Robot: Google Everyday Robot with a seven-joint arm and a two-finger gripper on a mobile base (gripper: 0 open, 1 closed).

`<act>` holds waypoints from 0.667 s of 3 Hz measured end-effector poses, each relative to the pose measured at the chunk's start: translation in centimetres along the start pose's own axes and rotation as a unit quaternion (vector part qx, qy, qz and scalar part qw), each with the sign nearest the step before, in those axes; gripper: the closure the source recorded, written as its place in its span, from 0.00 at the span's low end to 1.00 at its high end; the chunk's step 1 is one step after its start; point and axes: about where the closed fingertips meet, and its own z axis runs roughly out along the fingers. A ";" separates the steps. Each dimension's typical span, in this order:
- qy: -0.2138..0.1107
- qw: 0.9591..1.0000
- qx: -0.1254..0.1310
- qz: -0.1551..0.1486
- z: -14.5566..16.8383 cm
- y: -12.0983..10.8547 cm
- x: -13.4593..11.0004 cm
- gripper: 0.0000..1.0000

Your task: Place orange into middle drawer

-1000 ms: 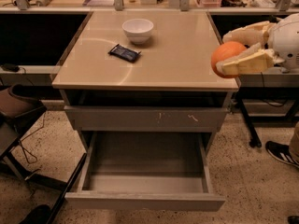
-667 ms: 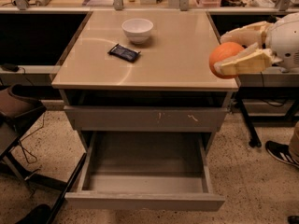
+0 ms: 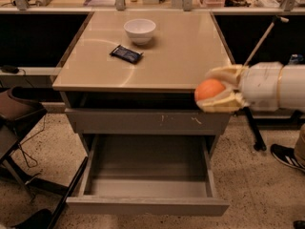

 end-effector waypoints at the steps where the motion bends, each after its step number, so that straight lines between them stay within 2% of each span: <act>1: 0.003 1.000 -0.009 -0.014 6.2 5.0 6.3 1.00; 2: 0.023 1.000 -0.001 0.000 11.3 7.5 12.9 1.00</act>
Offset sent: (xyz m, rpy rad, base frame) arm 0.0742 0.0281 -0.2736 -0.0724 -0.0384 -0.2700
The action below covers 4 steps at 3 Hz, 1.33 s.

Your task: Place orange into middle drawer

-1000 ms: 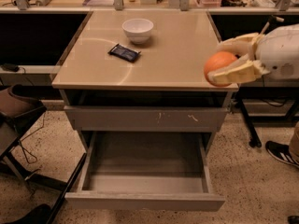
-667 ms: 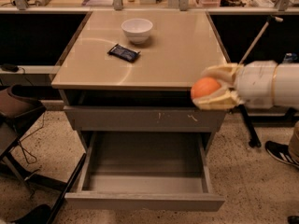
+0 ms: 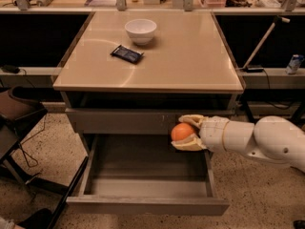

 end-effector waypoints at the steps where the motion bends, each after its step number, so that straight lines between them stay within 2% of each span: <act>1: 0.038 0.998 0.038 0.021 3.6 -1.1 5.8 1.00; 2: 0.046 0.996 0.070 0.020 3.7 -2.8 6.3 1.00; 3: 0.046 0.996 0.070 0.020 3.7 -2.8 6.3 1.00; 4: 0.042 0.996 0.068 0.042 4.8 0.0 8.7 1.00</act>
Offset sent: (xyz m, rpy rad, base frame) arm 0.0296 -0.0080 -0.0529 -0.0296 0.0181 -0.0923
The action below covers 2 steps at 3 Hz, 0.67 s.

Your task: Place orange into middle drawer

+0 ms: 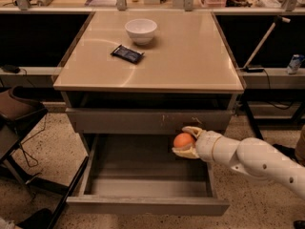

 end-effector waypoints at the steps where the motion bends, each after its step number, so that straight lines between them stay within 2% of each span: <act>1: 0.005 1.000 -0.012 0.025 2.9 4.7 4.9 1.00; 2: 0.014 0.998 -0.012 0.063 5.9 7.3 10.7 1.00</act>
Offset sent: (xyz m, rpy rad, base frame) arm -0.0198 0.0065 -0.2339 0.1118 0.1825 -0.1113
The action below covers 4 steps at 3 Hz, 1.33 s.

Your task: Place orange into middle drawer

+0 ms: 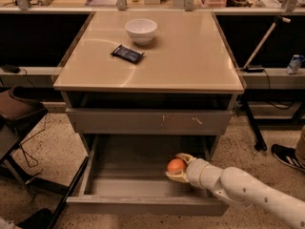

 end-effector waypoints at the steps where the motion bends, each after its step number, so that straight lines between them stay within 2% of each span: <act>1: 0.032 0.999 0.004 0.020 3.2 0.4 5.2 1.00; 2: 0.034 0.999 0.000 0.020 3.5 0.8 5.4 0.84; 4: 0.033 0.999 0.001 0.020 3.5 0.8 5.4 0.37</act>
Offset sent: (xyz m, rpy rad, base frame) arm 0.0067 -0.0047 -0.0428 -0.0139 0.0400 -0.0339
